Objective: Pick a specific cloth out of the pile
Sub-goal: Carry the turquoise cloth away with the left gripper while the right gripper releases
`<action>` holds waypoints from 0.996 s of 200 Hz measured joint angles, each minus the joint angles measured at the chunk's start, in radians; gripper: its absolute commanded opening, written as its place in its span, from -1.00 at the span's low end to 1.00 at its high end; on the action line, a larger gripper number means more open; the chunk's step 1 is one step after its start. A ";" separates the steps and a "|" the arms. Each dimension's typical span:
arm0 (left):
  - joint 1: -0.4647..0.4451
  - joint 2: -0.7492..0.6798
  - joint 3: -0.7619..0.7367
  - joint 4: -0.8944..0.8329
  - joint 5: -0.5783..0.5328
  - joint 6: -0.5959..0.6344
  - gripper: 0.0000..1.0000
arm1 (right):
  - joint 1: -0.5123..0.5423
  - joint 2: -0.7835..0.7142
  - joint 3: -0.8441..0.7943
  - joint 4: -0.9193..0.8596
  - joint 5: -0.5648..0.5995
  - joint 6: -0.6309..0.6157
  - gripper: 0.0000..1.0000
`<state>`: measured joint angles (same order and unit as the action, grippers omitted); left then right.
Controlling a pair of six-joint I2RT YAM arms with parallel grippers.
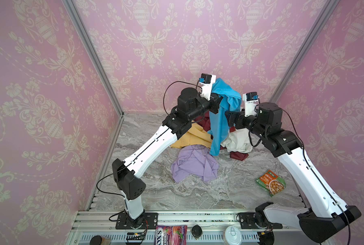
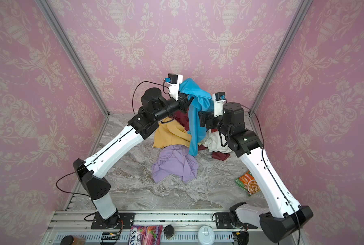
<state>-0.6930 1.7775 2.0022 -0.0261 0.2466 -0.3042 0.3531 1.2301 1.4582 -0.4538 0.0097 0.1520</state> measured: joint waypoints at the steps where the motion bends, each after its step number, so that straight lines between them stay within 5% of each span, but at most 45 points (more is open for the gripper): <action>1: 0.002 -0.002 0.005 -0.004 -0.002 0.001 -1.00 | 0.000 0.000 -0.002 0.000 -0.002 -0.002 1.00; 97: 0.293 -0.080 0.174 -0.309 -0.098 0.035 -1.00 | 0.036 -0.023 -0.217 0.119 -0.179 -0.002 1.00; 199: 0.768 -0.224 -0.262 -0.280 -0.100 0.017 -1.00 | 0.082 0.065 -0.334 0.314 -0.254 0.030 1.00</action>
<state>0.0750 1.5536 1.7401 -0.3061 0.1467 -0.2874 0.4355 1.2949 1.1244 -0.1398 -0.2440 0.1822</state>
